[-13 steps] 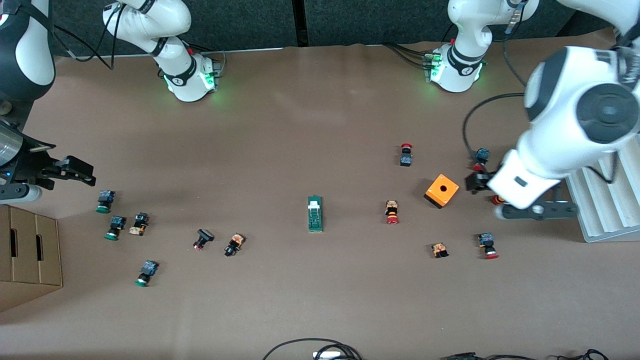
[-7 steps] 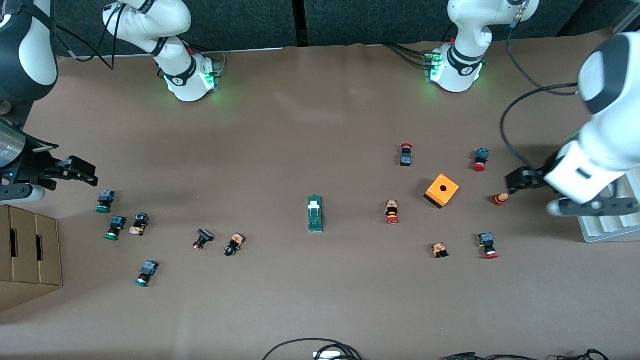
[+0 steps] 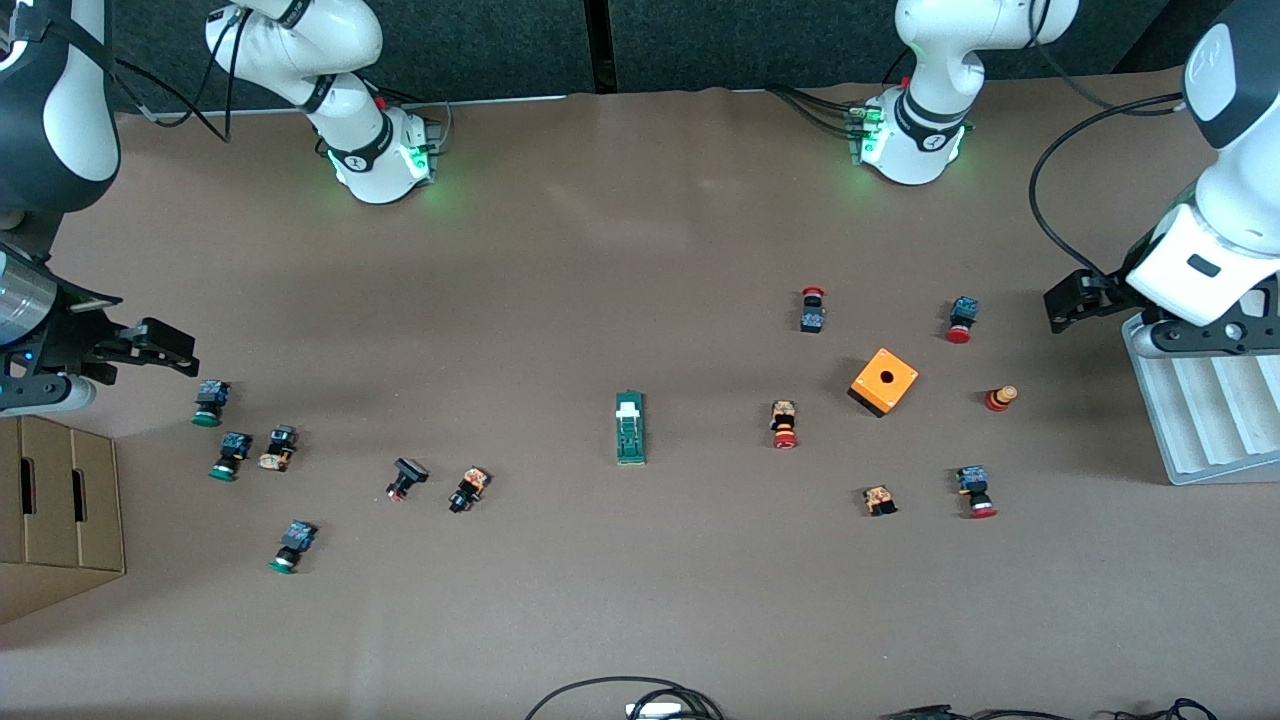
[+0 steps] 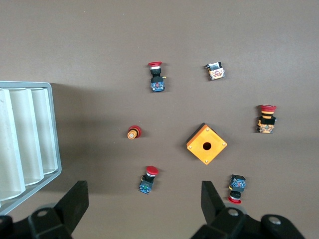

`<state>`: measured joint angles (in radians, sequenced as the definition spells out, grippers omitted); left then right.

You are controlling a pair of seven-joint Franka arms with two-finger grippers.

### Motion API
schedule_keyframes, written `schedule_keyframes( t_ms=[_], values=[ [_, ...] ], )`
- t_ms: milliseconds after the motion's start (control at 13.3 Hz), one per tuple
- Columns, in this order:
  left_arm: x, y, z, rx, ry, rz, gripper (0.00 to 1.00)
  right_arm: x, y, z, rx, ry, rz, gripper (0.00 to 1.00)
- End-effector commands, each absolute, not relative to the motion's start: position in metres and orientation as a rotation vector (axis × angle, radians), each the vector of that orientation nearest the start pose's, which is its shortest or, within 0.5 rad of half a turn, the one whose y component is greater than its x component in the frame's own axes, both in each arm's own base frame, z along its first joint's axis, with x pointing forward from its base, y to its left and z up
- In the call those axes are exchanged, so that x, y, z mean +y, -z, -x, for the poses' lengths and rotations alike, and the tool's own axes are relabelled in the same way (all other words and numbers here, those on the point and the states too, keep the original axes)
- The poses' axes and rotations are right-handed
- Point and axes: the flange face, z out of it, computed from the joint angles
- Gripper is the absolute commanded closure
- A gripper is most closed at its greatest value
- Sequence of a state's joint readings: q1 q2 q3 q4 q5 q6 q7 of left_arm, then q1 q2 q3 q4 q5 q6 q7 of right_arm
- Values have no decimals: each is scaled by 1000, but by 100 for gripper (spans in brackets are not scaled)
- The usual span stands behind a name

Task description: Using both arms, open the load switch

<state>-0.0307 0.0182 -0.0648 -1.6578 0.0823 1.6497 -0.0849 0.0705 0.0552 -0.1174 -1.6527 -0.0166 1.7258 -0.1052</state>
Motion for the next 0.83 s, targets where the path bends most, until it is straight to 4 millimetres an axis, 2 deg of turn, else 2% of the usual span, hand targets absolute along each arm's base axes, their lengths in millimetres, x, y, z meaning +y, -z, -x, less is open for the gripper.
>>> schedule_keyframes(
  t_ms=[0,751],
  values=[
    [-47,-581,-558,36,-25,3054,0,-23,-571,-585,-94,58,3147,0],
    [-45,-583,-558,35,-29,3056,0,-23,-574,-590,-104,113,3148,0]
  ],
)
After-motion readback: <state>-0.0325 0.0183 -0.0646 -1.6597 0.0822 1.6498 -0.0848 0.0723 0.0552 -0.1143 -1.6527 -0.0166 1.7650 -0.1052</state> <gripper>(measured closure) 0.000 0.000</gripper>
